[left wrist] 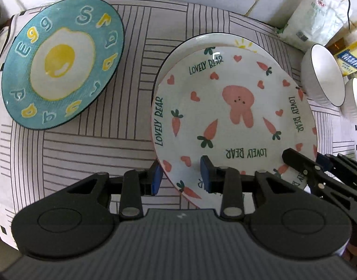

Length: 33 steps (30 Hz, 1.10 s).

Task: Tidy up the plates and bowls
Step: 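Lower the bunny plate onto the sun plate and open both grippers, then move both grippers to the teal egg plate rim and close on it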

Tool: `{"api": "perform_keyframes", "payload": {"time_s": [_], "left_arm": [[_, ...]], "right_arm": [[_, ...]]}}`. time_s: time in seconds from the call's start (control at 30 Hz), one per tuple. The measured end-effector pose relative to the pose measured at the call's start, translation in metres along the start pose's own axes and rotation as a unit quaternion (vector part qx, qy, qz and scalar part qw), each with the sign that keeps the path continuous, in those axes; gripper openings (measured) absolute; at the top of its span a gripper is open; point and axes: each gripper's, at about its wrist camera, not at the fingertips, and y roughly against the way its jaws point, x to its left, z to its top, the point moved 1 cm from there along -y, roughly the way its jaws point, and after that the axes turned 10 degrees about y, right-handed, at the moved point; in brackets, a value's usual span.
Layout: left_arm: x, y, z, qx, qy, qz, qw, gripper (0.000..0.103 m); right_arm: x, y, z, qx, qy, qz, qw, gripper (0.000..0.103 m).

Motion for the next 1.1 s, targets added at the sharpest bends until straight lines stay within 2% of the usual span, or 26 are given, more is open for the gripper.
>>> {"api": "perform_keyframes", "payload": {"time_s": [0.13,0.23,0.47,0.6,0.93,1.1], "left_arm": [[-0.002,-0.004,-0.001,0.010,-0.010,0.012,0.9998,0.033],[-0.003,-0.006,-0.004,0.006,-0.022,0.013,0.9997,0.032],[-0.004,-0.002,-0.006,-0.012,-0.045,0.022,0.9987,0.030],[0.000,0.012,-0.008,-0.019,-0.057,0.001,0.9982,0.027],[0.031,0.089,-0.022,-0.072,-0.104,-0.037,0.9913,0.028],[0.060,0.133,-0.027,-0.113,-0.130,-0.034,0.9846,0.029]], "right_arm": [[0.016,-0.002,0.006,0.015,0.018,-0.049,0.999,0.031],[0.026,-0.007,0.005,0.027,0.032,-0.089,0.995,0.037],[0.033,-0.004,0.003,0.023,0.008,-0.117,0.993,0.037],[0.048,0.007,0.002,0.001,0.027,-0.136,0.990,0.036],[0.092,0.074,-0.002,-0.099,0.024,-0.090,0.991,0.037],[0.125,0.108,0.003,-0.152,0.032,-0.063,0.986,0.043]]}}
